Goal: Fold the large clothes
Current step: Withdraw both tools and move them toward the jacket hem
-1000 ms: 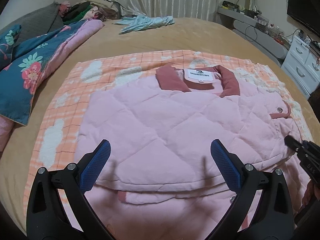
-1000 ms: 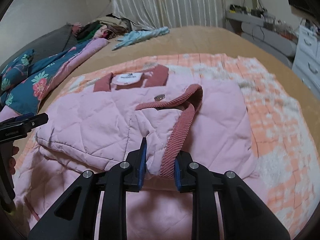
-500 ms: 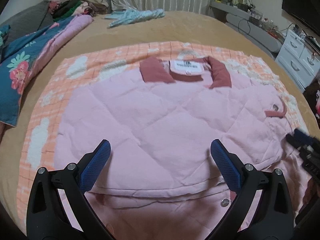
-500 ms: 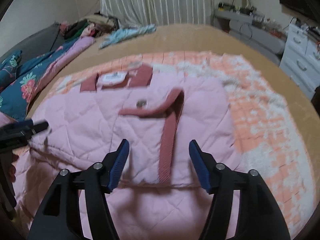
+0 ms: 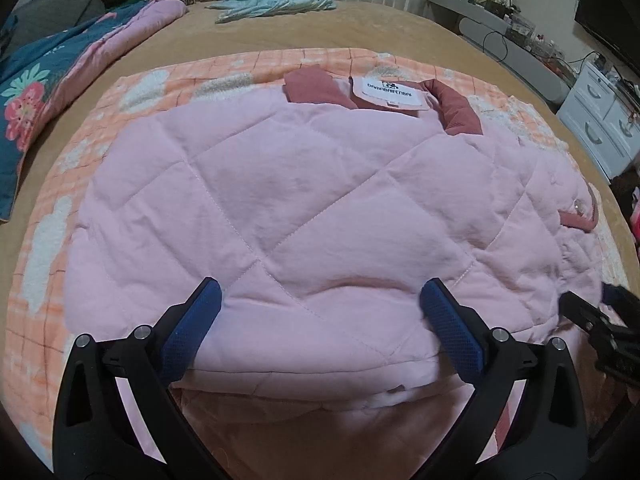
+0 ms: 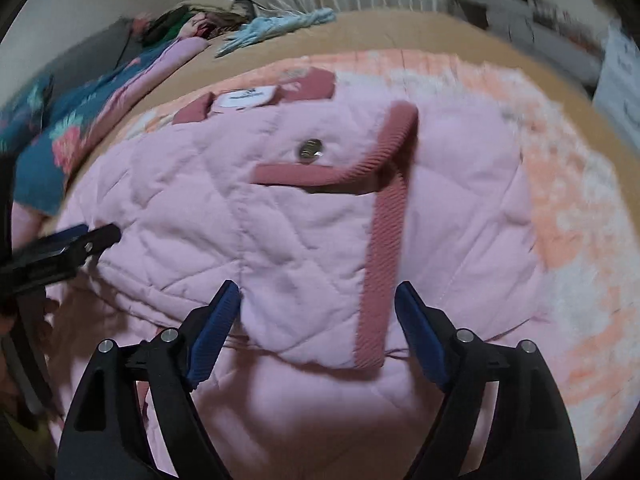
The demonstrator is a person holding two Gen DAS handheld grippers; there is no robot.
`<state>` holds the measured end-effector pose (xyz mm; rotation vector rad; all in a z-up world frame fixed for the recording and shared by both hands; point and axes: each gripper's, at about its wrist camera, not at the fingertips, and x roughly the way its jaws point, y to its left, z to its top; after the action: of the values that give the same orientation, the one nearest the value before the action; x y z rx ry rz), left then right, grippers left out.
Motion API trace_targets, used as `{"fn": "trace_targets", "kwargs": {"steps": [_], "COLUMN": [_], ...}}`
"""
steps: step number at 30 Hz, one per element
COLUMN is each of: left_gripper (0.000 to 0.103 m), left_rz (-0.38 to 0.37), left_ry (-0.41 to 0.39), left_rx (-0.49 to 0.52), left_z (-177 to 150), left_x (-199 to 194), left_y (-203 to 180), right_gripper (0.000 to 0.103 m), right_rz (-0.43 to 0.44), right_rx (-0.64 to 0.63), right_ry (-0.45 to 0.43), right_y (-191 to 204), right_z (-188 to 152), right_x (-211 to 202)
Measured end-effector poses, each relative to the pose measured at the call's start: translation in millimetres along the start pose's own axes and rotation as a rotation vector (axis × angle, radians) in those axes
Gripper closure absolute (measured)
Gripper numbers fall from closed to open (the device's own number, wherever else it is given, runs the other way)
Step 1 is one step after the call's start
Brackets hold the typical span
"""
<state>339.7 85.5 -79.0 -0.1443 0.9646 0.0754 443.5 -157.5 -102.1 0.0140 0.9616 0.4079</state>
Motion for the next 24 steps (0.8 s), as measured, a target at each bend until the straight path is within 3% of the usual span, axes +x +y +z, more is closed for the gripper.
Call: {"fn": "trace_targets", "kwargs": {"steps": [8, 17, 24], "left_gripper": [0.008, 0.008, 0.008], "left_rz": [0.001, 0.006, 0.011], "left_ry": [-0.024, -0.041, -0.076], "left_rx": [-0.017, -0.020, -0.023], "left_z": [-9.2, -14.2, -15.9], "left_x": [-34.3, -68.2, -96.1], "left_y": [-2.8, -2.2, -1.3], "right_gripper": [0.023, 0.006, 0.005], "right_rz": [-0.020, -0.047, -0.032], "right_rx": [0.004, -0.065, -0.078], "right_ry": [-0.022, -0.180, -0.243], "right_y": [7.2, 21.0, 25.5], "right_z": [3.2, 7.9, 6.0], "right_x": [-13.9, -71.6, -106.6]}}
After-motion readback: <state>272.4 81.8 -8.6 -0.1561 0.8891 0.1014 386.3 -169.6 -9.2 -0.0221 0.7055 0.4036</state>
